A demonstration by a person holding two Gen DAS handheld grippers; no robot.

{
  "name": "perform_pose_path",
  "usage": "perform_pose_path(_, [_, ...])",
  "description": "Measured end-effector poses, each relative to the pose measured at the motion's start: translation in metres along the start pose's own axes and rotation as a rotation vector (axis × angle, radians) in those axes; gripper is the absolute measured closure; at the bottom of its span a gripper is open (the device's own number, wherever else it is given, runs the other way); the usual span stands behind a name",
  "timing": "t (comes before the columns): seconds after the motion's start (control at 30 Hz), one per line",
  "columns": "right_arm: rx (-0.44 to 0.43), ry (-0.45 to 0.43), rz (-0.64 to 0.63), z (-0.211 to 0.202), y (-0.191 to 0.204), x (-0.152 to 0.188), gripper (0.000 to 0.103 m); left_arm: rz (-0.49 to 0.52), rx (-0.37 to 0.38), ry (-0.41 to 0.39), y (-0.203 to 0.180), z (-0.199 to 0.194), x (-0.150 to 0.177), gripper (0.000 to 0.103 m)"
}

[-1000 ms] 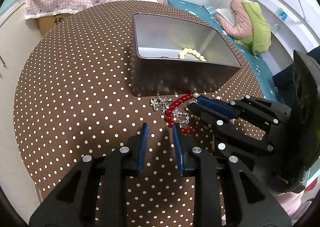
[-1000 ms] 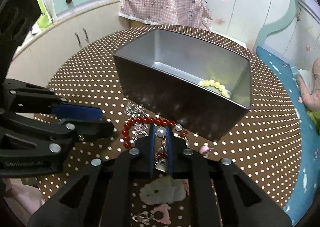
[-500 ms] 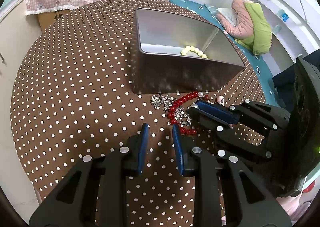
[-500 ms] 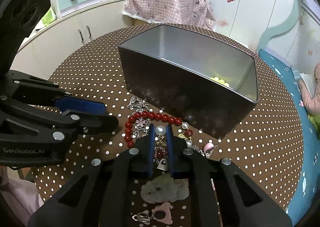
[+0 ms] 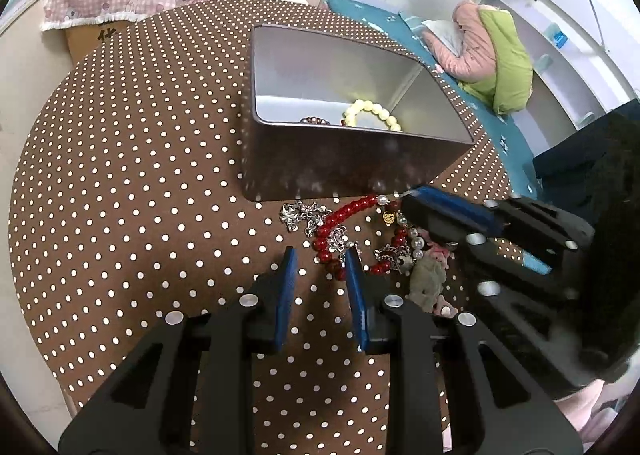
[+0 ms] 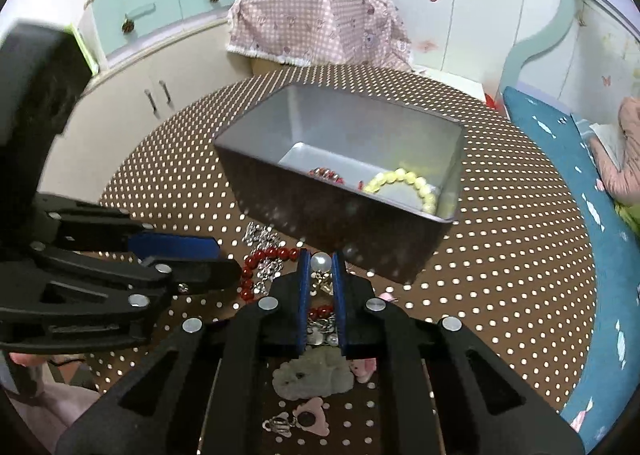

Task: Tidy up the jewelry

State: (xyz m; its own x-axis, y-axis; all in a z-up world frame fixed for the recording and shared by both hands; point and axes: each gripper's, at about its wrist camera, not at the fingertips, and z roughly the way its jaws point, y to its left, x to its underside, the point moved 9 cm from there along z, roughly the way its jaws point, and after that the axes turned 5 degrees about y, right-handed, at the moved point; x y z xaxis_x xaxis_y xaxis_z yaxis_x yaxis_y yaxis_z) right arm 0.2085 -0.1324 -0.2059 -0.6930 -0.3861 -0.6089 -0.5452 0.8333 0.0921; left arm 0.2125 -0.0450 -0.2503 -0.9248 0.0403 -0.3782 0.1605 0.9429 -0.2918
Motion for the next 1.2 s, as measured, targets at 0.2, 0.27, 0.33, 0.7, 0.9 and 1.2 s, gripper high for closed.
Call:
perform_pose_path(0.2, [-0.002, -0.060, 0.061, -0.026, -0.017, -0.004, 0.093, 0.012, -0.046, 0.020, -0.008, 0.015, -0.009, 0.078])
perform_pose_path(0.27, [-0.001, -0.074, 0.072, -0.032, -0.020, -0.003, 0.093, 0.031, -0.080, 0.016, -0.012, 0.017, -0.012, 0.078])
perform_pose_path(0.33, [0.012, -0.082, 0.082, -0.036, -0.024, -0.001, 0.093, 0.040, -0.111, 0.015, -0.014, 0.020, -0.014, 0.081])
perform_pose_path(0.7, [0.011, -0.093, 0.136, -0.039, -0.038, 0.010, 0.093, 0.048, -0.180, 0.027, -0.013, 0.022, -0.013, 0.096])
perform_pose_path(0.9, [0.012, -0.112, 0.147, -0.047, -0.042, 0.012, 0.093, 0.036, -0.126, -0.017, -0.014, -0.004, -0.017, 0.095])
perform_pose_path(1.2, [0.010, -0.126, 0.148, -0.055, -0.040, 0.014, 0.093, 0.089, -0.060, -0.121, -0.036, -0.051, -0.038, 0.095])
